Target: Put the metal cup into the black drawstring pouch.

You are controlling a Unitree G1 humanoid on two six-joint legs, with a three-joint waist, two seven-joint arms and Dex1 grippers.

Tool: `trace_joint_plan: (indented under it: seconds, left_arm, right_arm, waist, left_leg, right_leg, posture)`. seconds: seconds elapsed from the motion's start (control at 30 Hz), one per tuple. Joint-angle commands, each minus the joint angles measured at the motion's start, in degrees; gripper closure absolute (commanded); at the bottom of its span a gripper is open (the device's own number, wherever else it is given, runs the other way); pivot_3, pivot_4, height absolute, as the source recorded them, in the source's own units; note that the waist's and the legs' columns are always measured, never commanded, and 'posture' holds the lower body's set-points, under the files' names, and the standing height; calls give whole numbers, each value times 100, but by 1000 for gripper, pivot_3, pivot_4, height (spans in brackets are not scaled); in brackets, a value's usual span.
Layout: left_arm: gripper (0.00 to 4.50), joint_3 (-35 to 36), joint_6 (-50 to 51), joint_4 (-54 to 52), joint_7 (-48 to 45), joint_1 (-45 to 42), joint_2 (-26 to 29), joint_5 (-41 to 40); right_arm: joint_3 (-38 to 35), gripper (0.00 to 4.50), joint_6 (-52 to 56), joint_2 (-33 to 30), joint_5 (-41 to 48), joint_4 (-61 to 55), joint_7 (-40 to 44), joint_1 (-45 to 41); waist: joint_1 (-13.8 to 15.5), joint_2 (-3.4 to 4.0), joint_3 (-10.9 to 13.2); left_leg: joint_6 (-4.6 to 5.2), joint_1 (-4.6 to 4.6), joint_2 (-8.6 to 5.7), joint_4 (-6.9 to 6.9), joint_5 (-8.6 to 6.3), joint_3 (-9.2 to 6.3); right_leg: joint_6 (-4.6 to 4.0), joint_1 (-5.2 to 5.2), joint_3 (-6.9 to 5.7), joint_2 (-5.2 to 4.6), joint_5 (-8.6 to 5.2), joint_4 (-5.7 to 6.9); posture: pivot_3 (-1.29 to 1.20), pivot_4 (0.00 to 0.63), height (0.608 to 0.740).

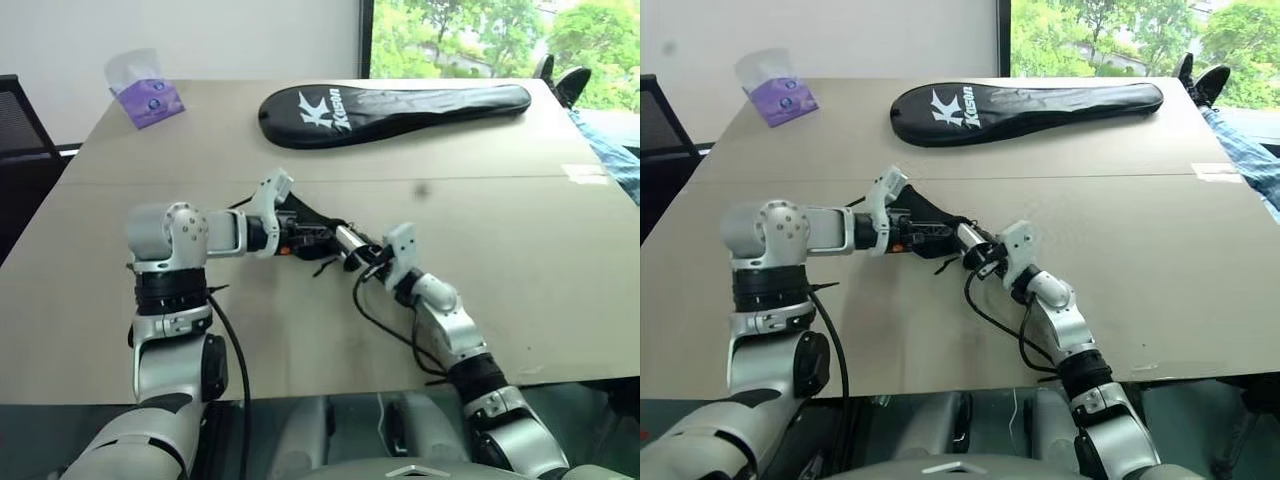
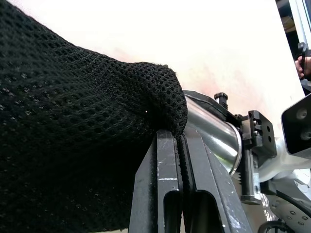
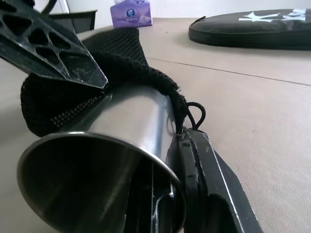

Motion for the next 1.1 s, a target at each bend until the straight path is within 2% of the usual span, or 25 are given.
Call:
trace_joint_plan:
  seconds: [0.03,0.17,0.3,0.47,0.6,0.67,0.73,0.8,0.9,0.97,1.1]
  left_arm:
    - [4500,-70,37,-657,135,30,-40,-224]
    - [4500,170,33,-1401,364,131,-326,-363]
    - [4500,456,38,-1848,610,300,-731,-688]
    - [4500,783,38,-2268,776,646,-1062,-1239]
    - [4500,1074,38,-2407,981,707,-1295,-1603]
    - [4500,1161,38,-2420,1083,743,-1341,-1780]
    - [4500,1192,38,-2423,1167,806,-1340,-1852]
    - [4500,1330,38,-2401,1178,792,-1474,-1975]
    - [4500,1458,38,-2394,1216,708,-1610,-2037]
    - [4500,1478,38,-2408,1236,705,-1658,-2075]
    - [4500,1344,37,-2637,1041,912,-1581,-2229]
  right_arm:
    - [365,4365,-152,-125,-684,625,-172,-221]
    - [745,4365,-491,-342,-1109,782,142,-537]
    - [890,4365,-790,-317,-1383,1142,-2,-937]
    - [-229,4365,317,702,128,1222,-13,-1267]
    - [-761,4365,826,1160,617,1604,-322,-1625]
    - [-570,4365,624,1107,253,1867,-642,-1746]
    - [476,4365,-262,665,-1077,2124,-1005,-1832]
    - [1083,4365,-949,397,-1820,2322,-1146,-1856]
    - [1325,4365,-1503,291,-2110,2503,-1124,-1895]
    - [850,4365,-1356,533,-1574,2569,-1018,-1910]
    - [-559,4365,-114,1150,185,2457,-495,-2133]
  waist:
    - [-9,0,0]
    - [-31,1,1]
    - [-32,0,1]
    - [-58,-2,5]
    - [50,-2,7]
    - [37,-2,7]
    - [12,-1,7]
    - [-23,-1,7]
    - [-2,-4,8]
    - [-5,-4,8]
    - [-14,-4,11]
  left_leg:
    - [0,8,0,-2,0,-1]
    - [-13,16,4,-15,7,0]
    - [-30,15,4,-24,17,5]
    - [-44,-1,13,-38,25,1]
    - [-47,-54,6,-35,28,-9]
    - [-46,-84,2,-23,28,-13]
    - [-45,-99,0,-20,29,-15]
    - [-46,-100,1,-27,29,-3]
    - [-48,-104,3,-29,30,-11]
    - [-48,-106,3,-27,30,-10]
    - [-52,-104,11,-26,32,-11]
  right_leg:
    - [-1,7,0,0,0,0]
    - [-1,7,7,2,0,-1]
    - [-1,4,12,2,0,-6]
    - [-3,-19,27,7,0,-6]
    - [-4,-57,15,-4,1,-7]
    - [-5,-82,12,-6,2,-7]
    - [-5,-94,12,-4,2,-6]
    - [-5,-109,15,2,2,-2]
    - [-6,-109,13,3,2,-6]
    - [-6,-106,12,2,2,-9]
    - [-6,-102,7,7,2,-8]
  posture:
    - [0,150,740]
    - [0,150,740]
    - [0,150,740]
    - [0,150,740]
    - [0,150,740]
    - [0,150,740]
    - [0,150,740]
    - [0,150,740]
    - [0,150,740]
    - [0,150,740]
    - [0,150,740]
